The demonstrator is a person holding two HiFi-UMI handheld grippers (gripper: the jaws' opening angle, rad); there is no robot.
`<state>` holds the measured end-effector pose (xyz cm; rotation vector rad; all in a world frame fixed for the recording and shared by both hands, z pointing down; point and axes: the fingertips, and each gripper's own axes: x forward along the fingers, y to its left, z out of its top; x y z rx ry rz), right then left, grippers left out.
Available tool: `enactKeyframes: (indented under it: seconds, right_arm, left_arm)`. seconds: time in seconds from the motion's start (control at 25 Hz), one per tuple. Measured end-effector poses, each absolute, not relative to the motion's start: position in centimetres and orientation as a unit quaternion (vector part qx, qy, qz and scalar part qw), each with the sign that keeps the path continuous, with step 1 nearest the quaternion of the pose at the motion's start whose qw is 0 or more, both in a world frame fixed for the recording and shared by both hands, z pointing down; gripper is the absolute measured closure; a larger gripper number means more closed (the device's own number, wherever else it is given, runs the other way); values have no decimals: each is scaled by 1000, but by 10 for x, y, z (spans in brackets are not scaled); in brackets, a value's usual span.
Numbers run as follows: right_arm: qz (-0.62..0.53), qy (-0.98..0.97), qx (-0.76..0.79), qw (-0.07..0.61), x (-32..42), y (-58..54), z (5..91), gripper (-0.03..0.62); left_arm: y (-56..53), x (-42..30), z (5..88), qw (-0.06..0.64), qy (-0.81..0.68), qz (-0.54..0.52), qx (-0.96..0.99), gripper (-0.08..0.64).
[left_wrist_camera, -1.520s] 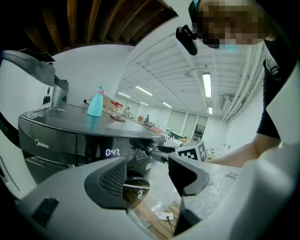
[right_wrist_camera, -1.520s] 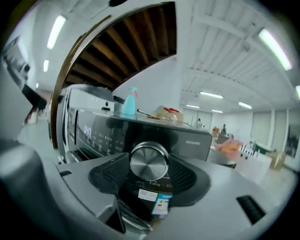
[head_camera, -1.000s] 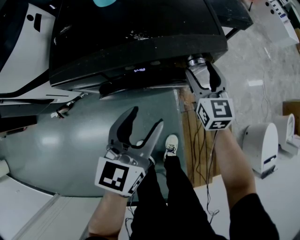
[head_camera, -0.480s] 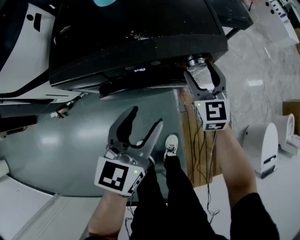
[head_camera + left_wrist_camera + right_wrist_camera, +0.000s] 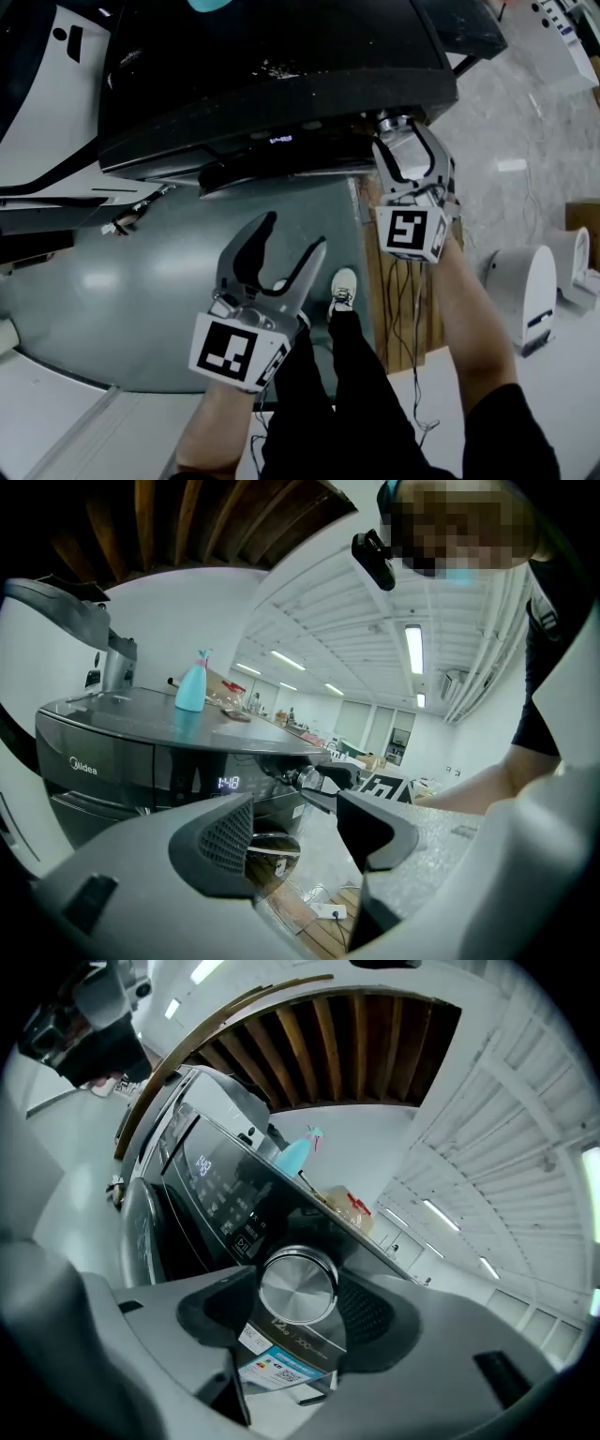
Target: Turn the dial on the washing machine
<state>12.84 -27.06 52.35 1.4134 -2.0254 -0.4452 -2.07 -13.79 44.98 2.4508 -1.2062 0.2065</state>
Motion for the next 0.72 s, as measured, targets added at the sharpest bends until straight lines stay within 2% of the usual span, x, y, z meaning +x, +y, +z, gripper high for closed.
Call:
enactKeyframes:
  seconds: [0.2, 0.48, 0.72]
  right_arm:
    - [-102, -781, 554, 271, 131, -271, 523, 328]
    - [61, -815, 561, 130, 141, -276, 520, 327]
    - [85, -816, 560, 112, 144, -276, 522, 318]
  left_arm:
    - [-138, -22, 452, 203, -433, 74, 875, 300]
    - [-134, -22, 455, 208, -430, 81, 875, 301]
    - [-133, -20, 456, 211, -430, 76, 875, 300]
